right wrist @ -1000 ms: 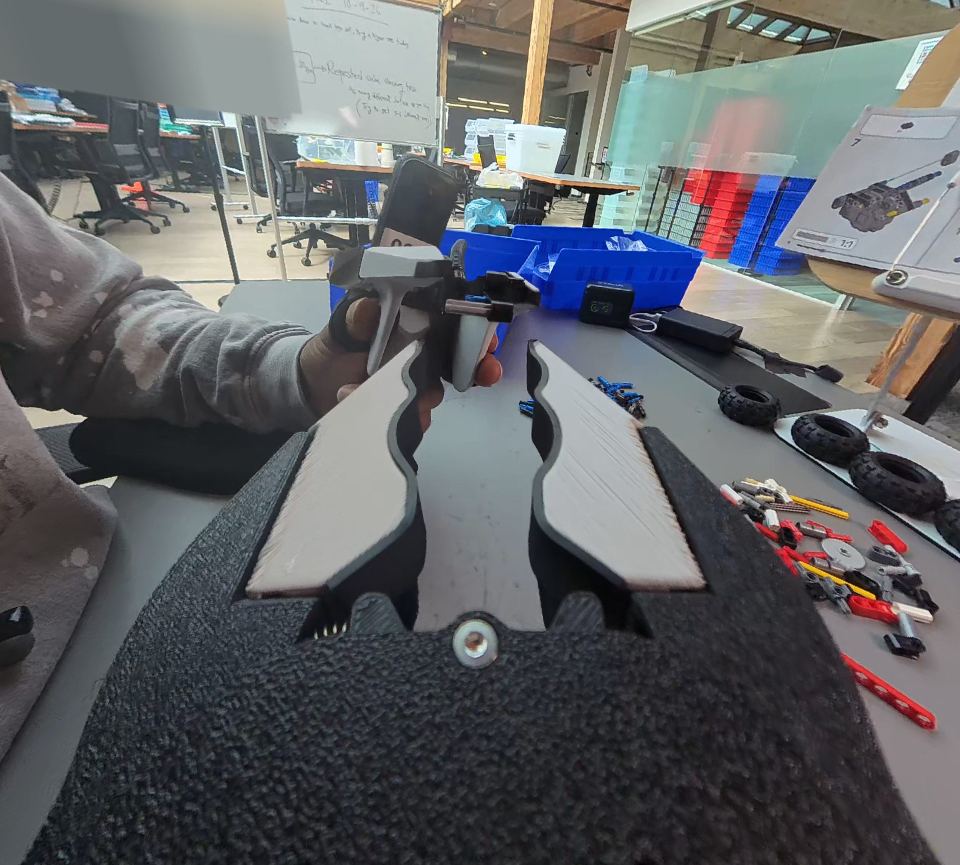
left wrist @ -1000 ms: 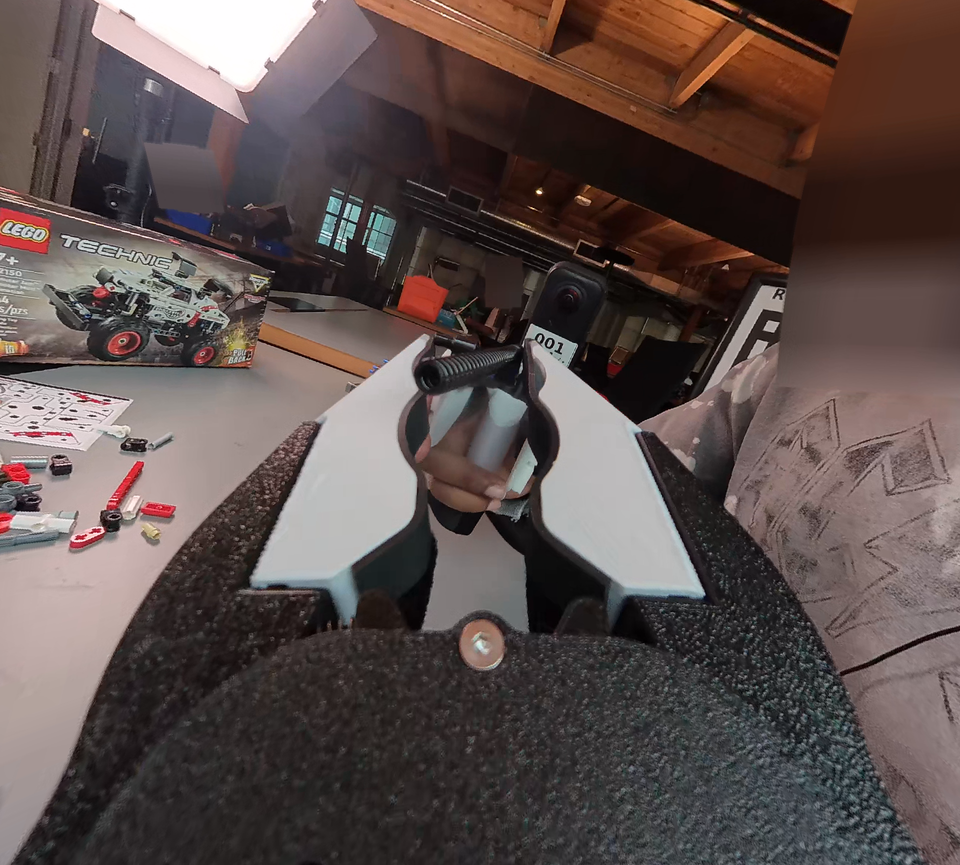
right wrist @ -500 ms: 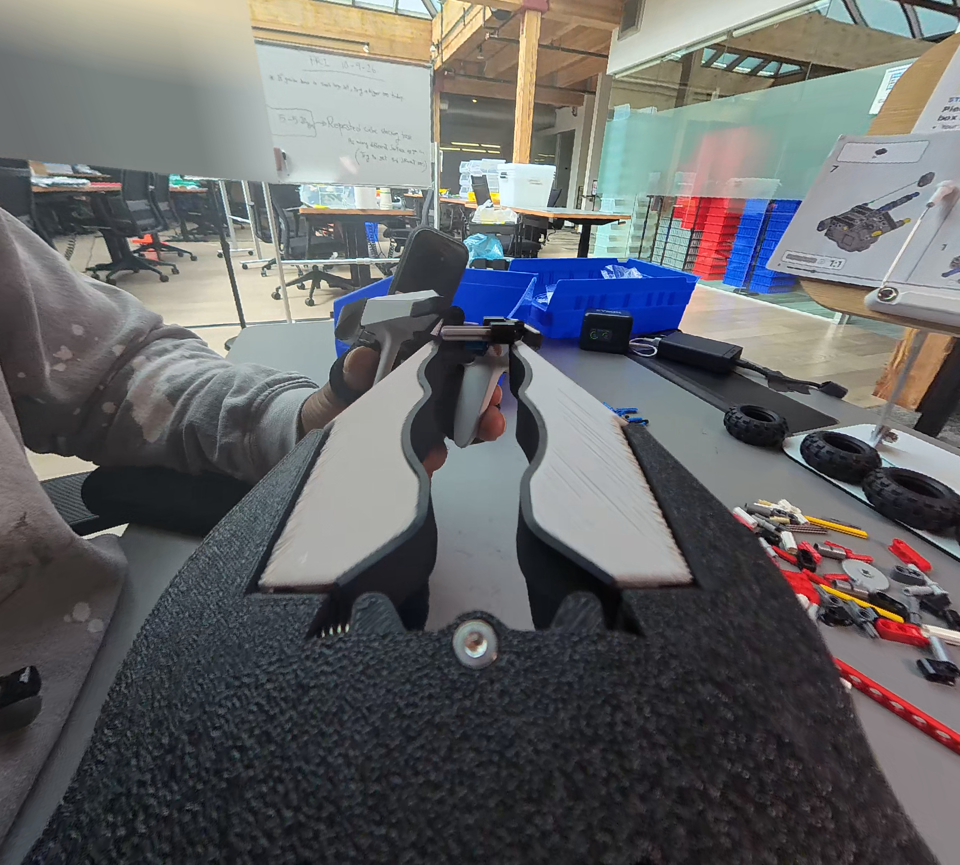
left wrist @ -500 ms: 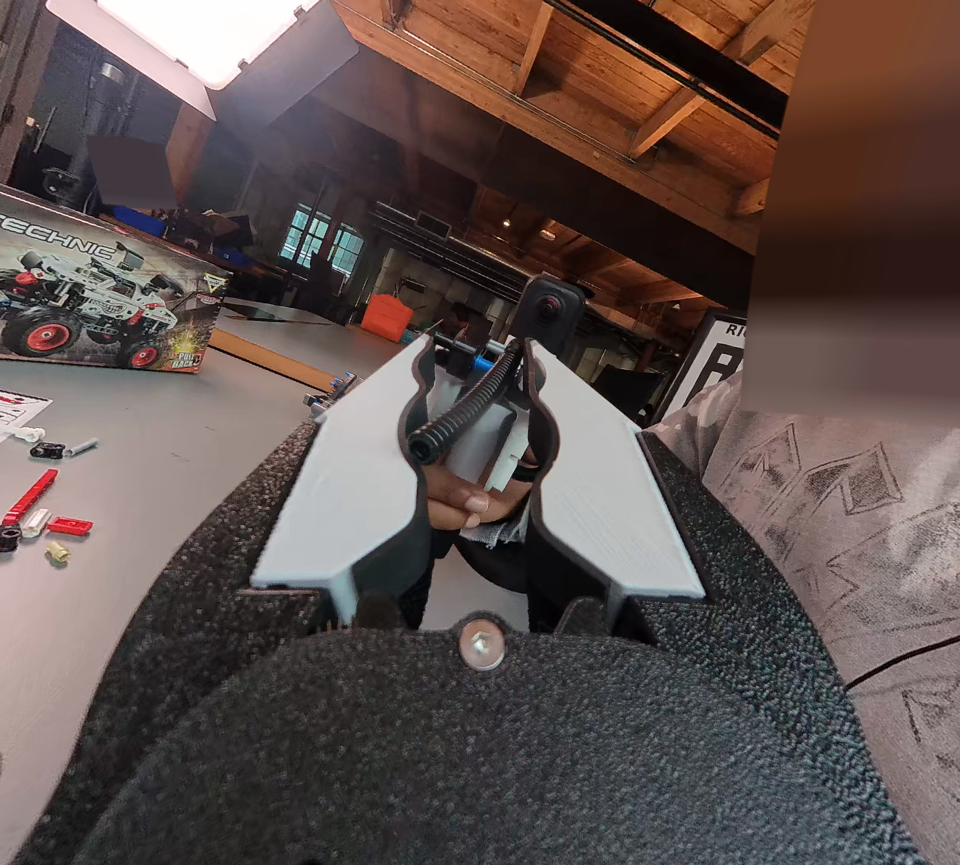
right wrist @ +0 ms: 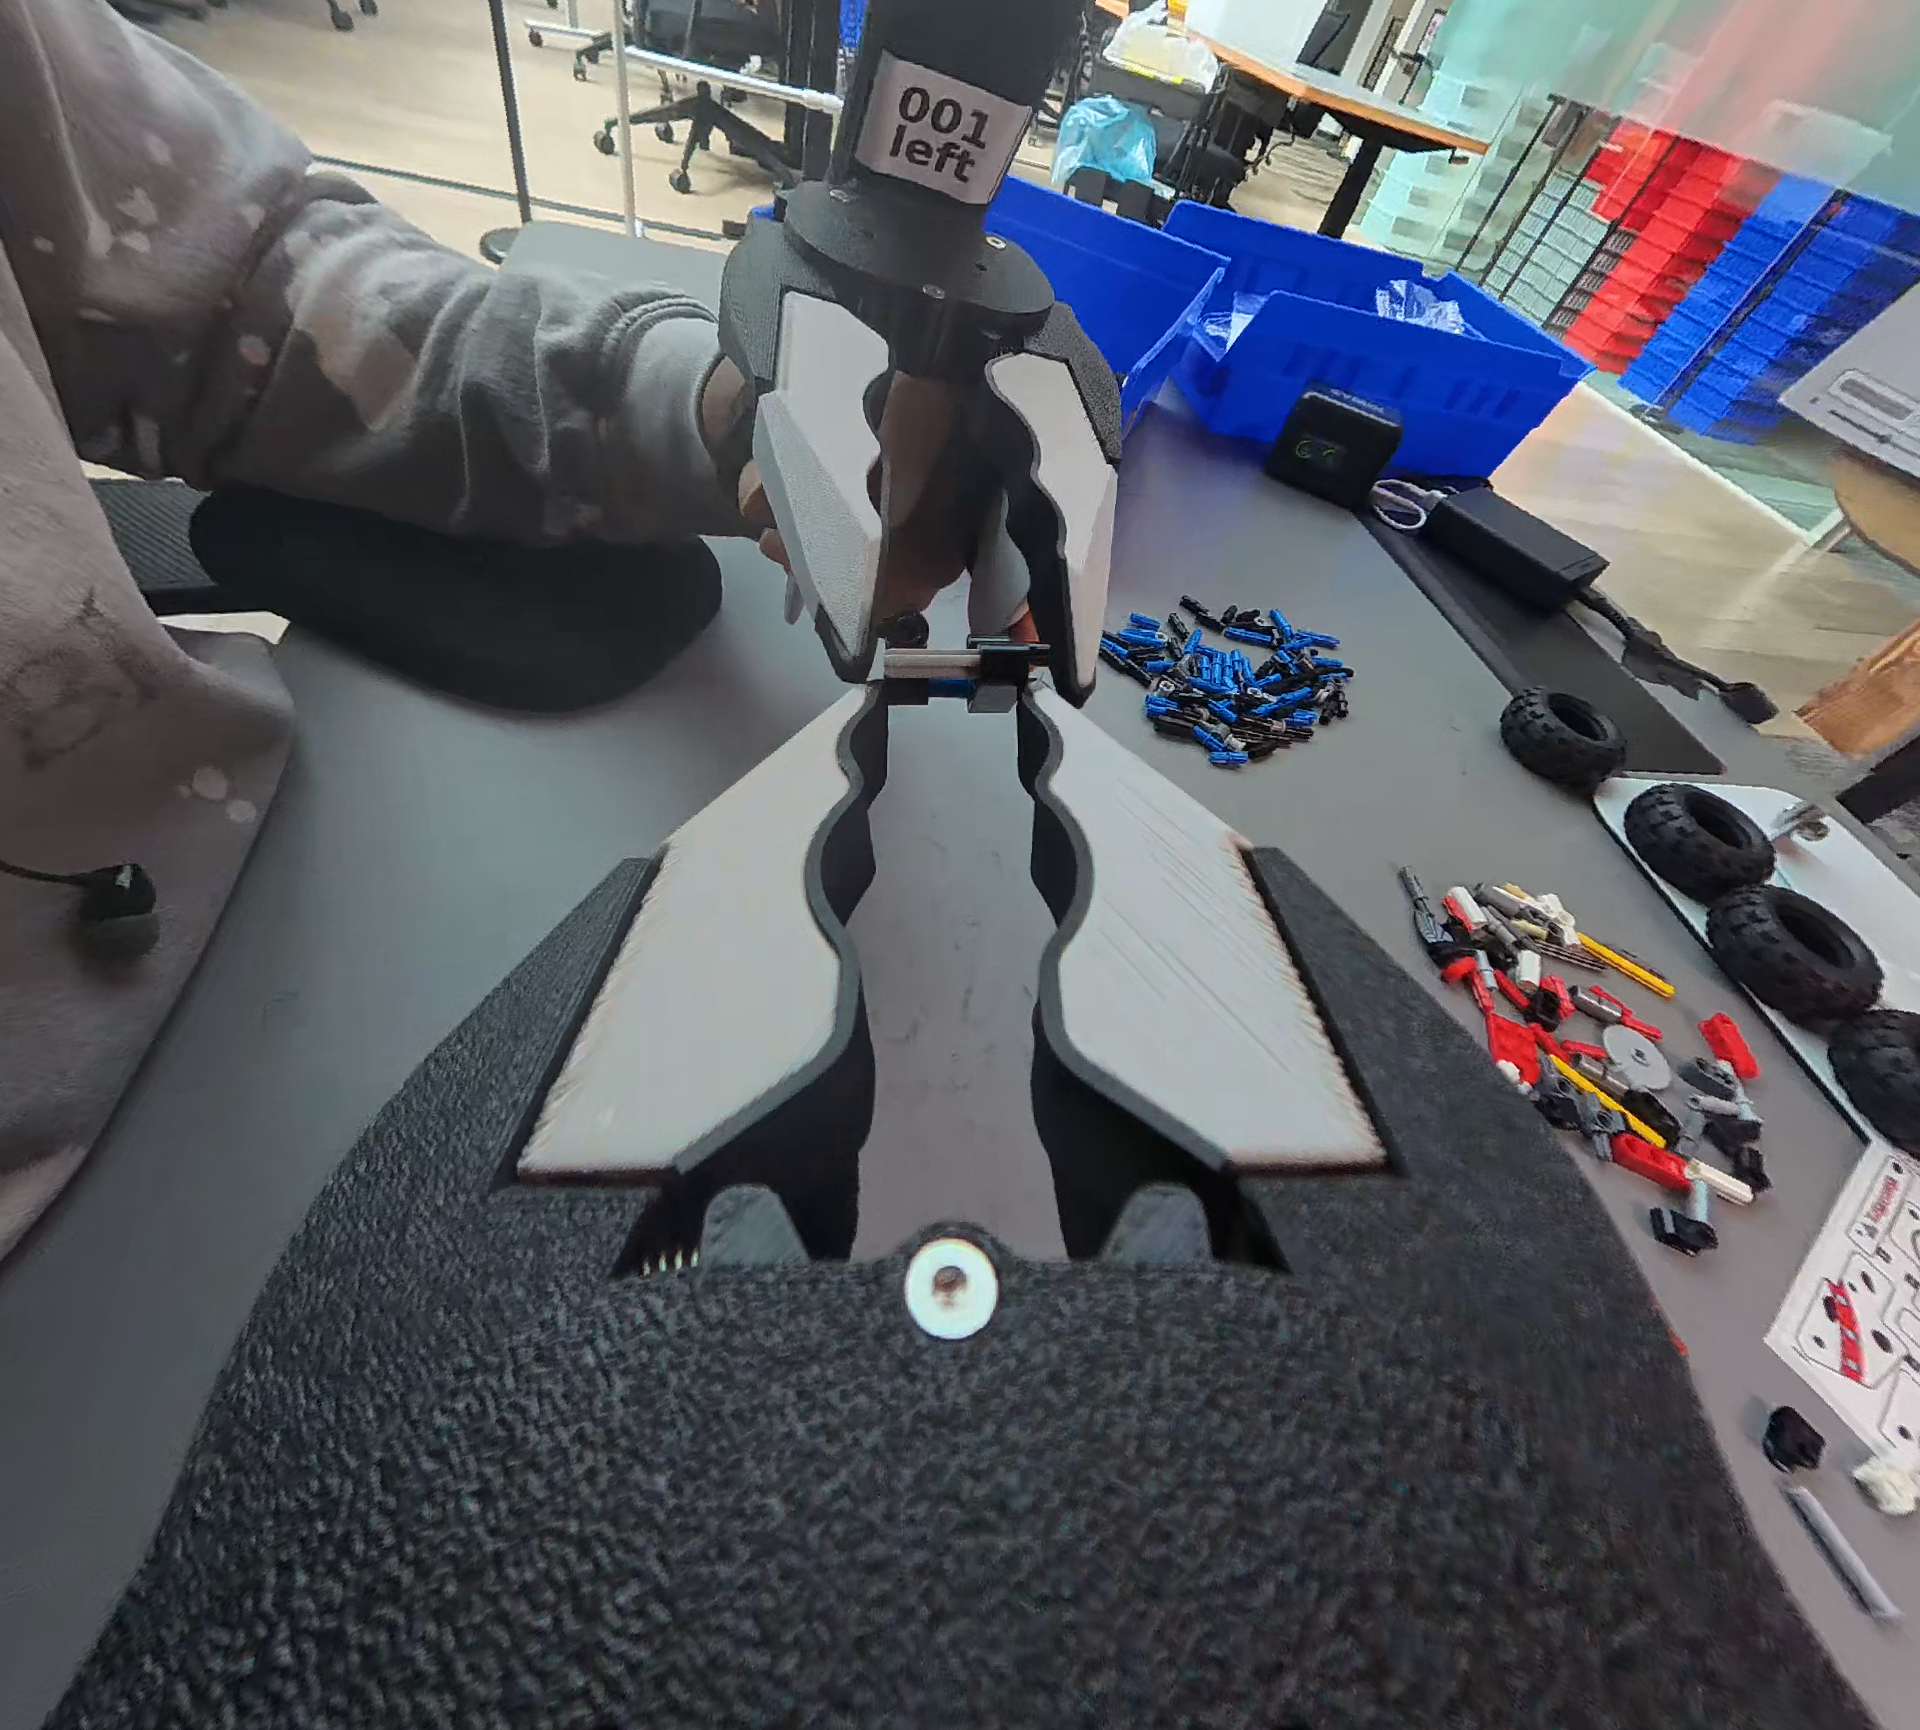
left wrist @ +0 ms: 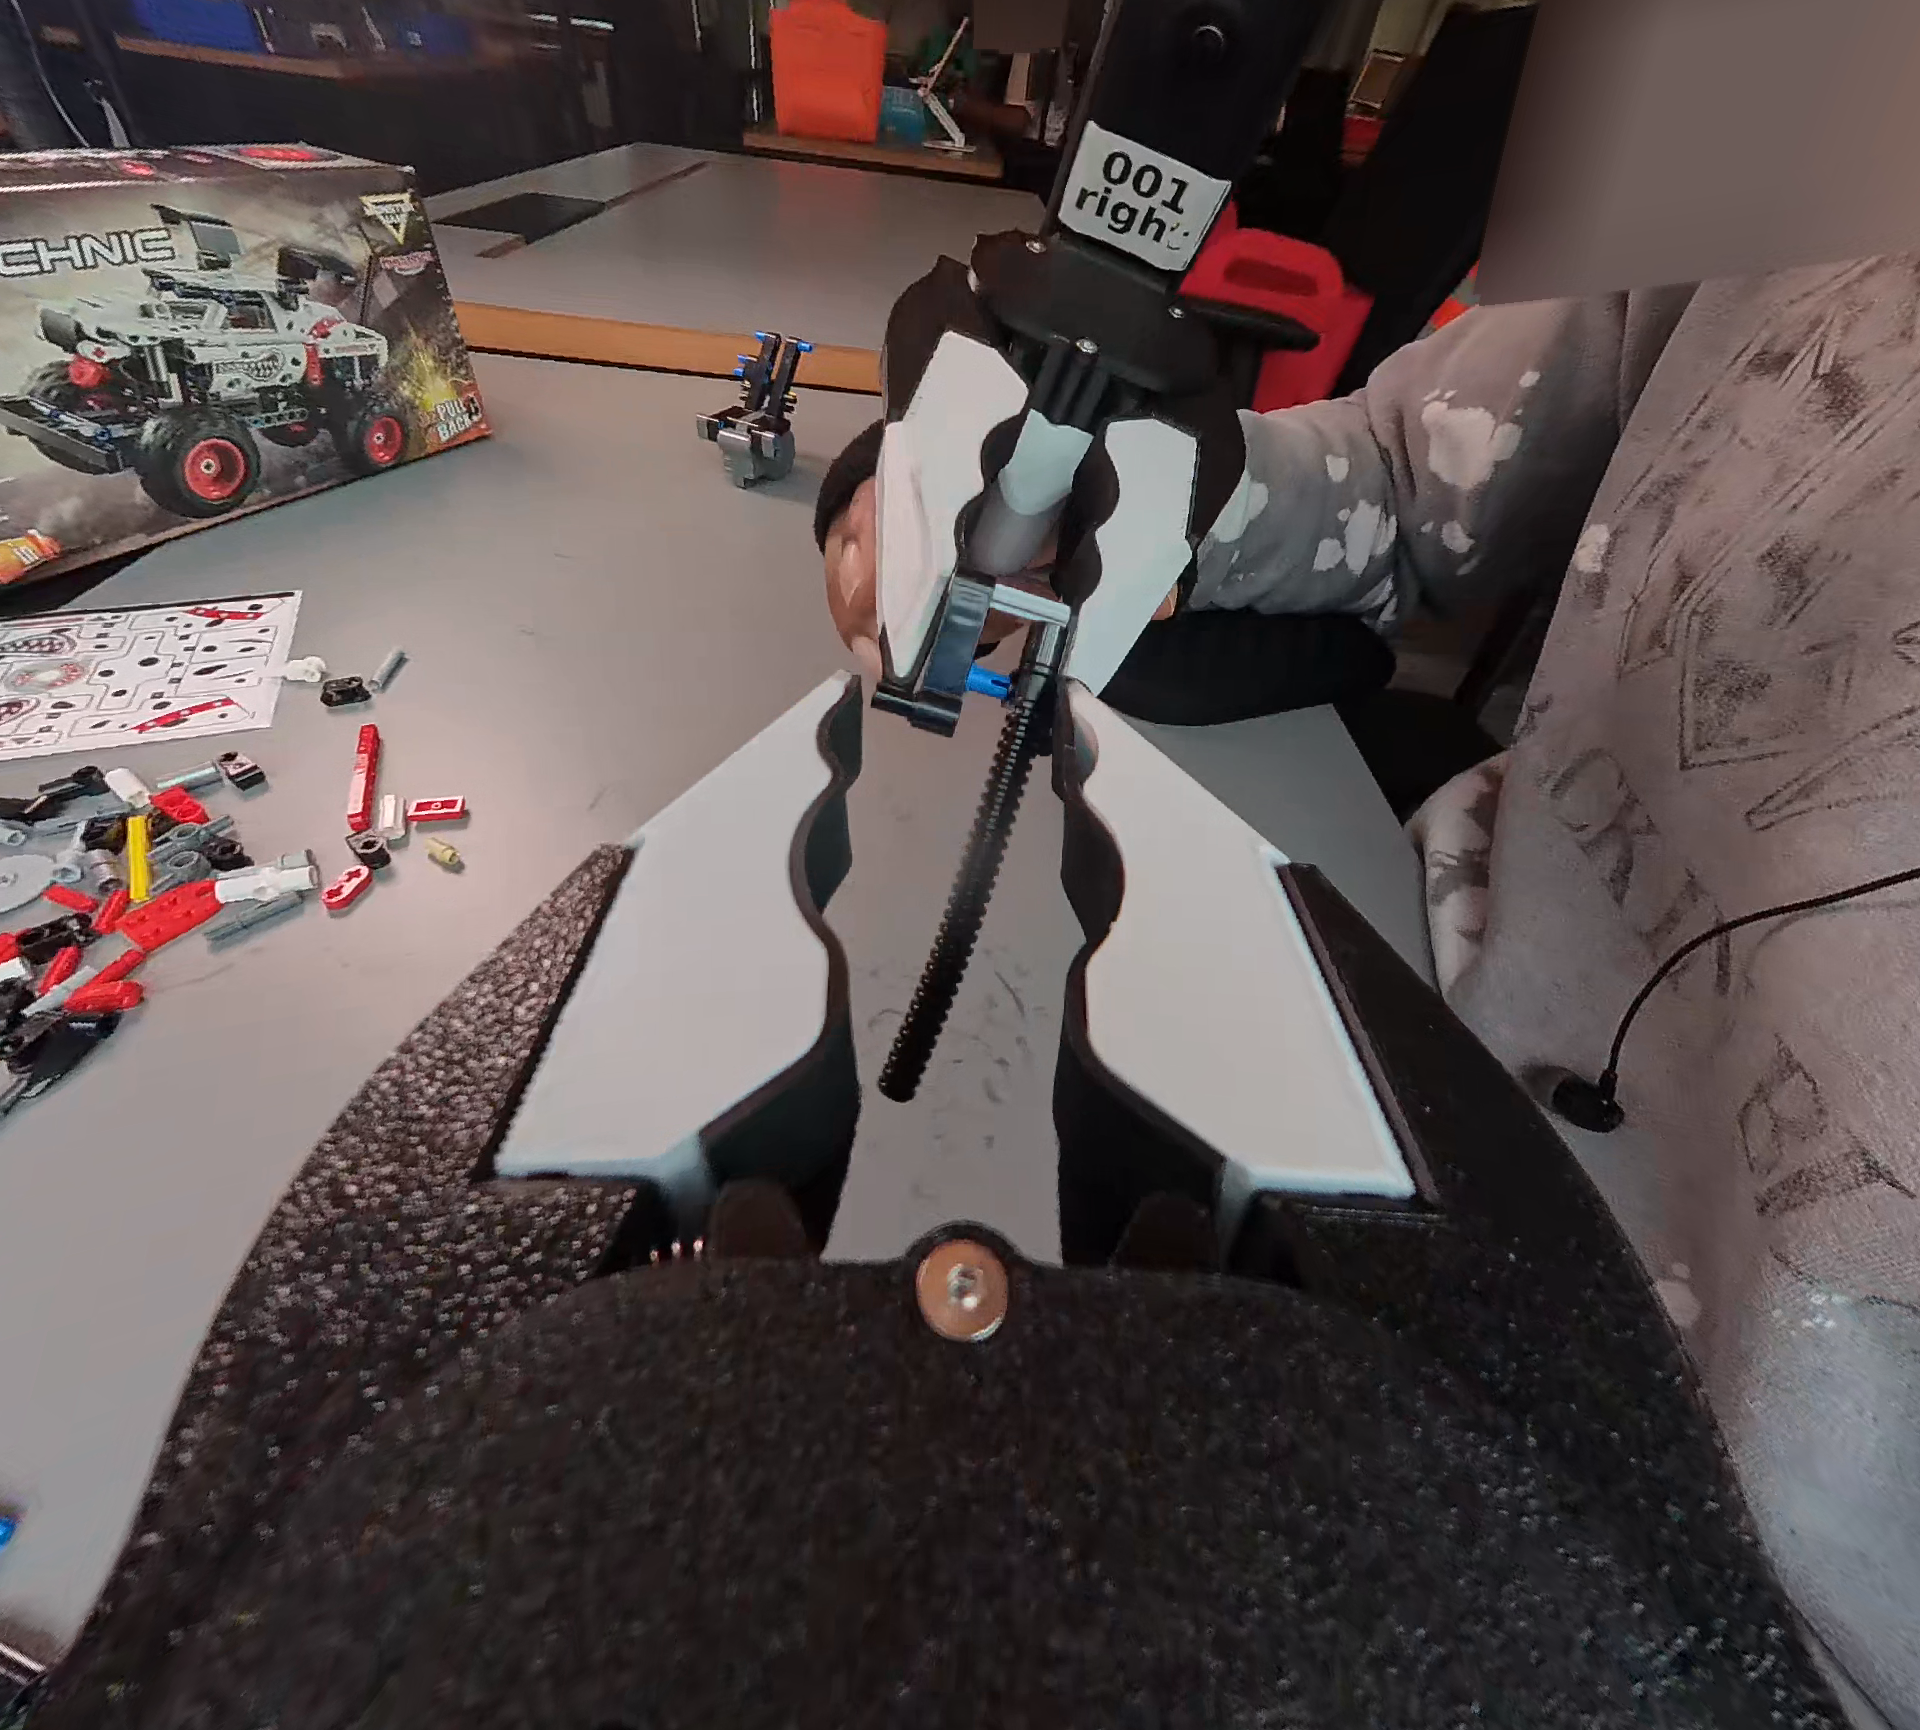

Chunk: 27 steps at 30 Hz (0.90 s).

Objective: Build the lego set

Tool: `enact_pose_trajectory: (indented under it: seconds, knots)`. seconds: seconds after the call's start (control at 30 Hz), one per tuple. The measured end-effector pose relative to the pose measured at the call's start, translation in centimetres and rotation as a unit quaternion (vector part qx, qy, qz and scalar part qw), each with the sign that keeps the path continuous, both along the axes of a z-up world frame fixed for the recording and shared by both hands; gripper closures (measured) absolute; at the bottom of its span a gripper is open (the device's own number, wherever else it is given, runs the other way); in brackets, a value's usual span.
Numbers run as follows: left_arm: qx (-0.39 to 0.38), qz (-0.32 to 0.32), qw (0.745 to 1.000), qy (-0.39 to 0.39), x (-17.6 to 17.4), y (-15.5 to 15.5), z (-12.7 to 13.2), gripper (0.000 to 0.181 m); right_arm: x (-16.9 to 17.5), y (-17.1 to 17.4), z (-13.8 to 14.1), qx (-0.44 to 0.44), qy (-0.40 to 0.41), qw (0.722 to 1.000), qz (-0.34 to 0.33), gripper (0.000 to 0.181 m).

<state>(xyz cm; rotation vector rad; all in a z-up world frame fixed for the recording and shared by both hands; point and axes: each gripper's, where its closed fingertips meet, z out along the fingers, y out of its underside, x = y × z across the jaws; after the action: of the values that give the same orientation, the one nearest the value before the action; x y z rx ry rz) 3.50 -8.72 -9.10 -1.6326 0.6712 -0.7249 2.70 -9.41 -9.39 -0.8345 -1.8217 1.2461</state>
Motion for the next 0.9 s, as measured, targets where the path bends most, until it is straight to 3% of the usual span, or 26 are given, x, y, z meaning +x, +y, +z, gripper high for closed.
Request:
enact_pose_trajectory:
  seconds: [0.33, 0.7, 0.9]
  knots:
    - [0.013, -0.029, 0.999, -0.027, 0.8, -0.6, 0.6, 0.149, 0.7, -0.7, 0.7, -0.007, 0.021, 1.0, 0.022, 0.157]
    - [0.006, -0.094, 0.978, -0.186, 2.0, -1.4, 2.8, 0.15, 2.1, -1.7, 3.1, -0.11, 0.056, 0.988, 0.088, 0.156]
    - [0.006, -0.099, 0.973, -0.208, 2.2, -1.5, 3.2, 0.15, 2.3, -1.7, 3.6, -0.148, 0.049, 0.983, 0.099, 0.157]
